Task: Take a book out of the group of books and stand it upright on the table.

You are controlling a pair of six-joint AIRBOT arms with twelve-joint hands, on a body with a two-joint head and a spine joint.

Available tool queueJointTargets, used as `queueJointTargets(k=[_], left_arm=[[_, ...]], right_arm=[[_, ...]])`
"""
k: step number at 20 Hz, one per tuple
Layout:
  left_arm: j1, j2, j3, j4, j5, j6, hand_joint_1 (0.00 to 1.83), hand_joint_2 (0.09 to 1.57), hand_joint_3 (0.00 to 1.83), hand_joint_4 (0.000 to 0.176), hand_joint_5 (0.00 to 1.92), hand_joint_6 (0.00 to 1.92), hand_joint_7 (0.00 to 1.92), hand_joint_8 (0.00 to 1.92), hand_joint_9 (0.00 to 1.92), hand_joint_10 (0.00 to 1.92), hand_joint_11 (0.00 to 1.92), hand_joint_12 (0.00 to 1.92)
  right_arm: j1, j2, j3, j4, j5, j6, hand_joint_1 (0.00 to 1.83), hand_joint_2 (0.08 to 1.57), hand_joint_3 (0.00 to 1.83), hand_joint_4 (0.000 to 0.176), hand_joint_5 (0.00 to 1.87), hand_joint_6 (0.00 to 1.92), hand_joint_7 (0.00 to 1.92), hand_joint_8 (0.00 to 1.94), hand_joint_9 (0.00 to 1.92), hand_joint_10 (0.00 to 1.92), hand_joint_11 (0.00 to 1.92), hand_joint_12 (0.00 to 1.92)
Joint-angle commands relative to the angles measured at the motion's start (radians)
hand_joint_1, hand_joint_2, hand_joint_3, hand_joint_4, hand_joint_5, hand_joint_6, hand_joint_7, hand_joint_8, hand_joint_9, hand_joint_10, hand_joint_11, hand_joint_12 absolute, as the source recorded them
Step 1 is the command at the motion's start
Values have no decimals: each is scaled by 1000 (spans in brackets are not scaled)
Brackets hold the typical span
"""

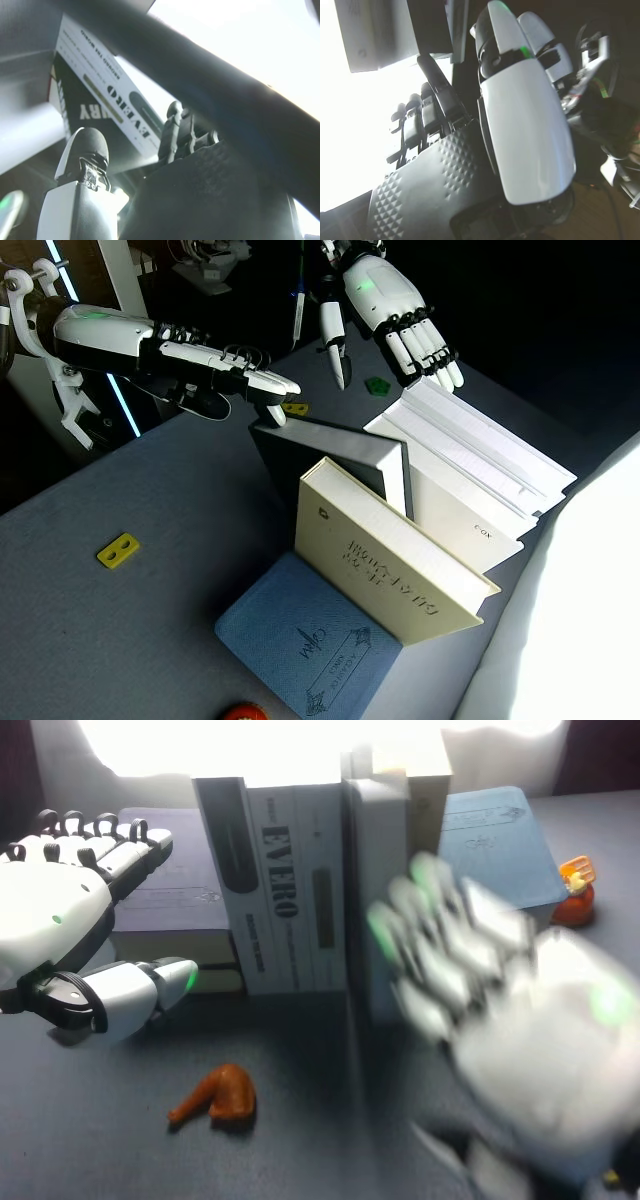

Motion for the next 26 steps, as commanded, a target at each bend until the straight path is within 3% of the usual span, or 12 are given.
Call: queueJointTargets(k=[1,13,16,20,26], left_arm=[[-4,6,2,55,-82,-4,357,1300,2,0,36,0,34,0,2,1,0,0],[-5,5,-6,55,-80,-2,407,1292,0,0,61,10,48,8,15,5,0,0],[-4,5,-7,55,-80,0,377,1302,1,0,52,2,35,0,5,0,0,0],[-4,6,-3,55,-80,0,360,1301,1,0,66,5,58,6,21,6,0,0],[-5,5,-11,55,-79,0,405,1293,0,0,70,6,64,5,34,8,0,0]], right_arm=[[5,11,-13,-69,65,-2,212,1204,3,0,293,879,0,0,0,0,0,0],[-26,10,-32,-69,78,-14,229,1199,0,0,319,792,0,0,0,0,0,0],[-25,32,-70,-69,100,-29,248,1189,0,0,347,751,0,0,0,0,0,0],[-6,83,-140,-69,124,-30,237,1198,2,0,324,729,7,3,0,0,0,0],[57,104,-154,-69,175,-39,232,1194,1,0,234,685,12,3,0,0,0,0]])
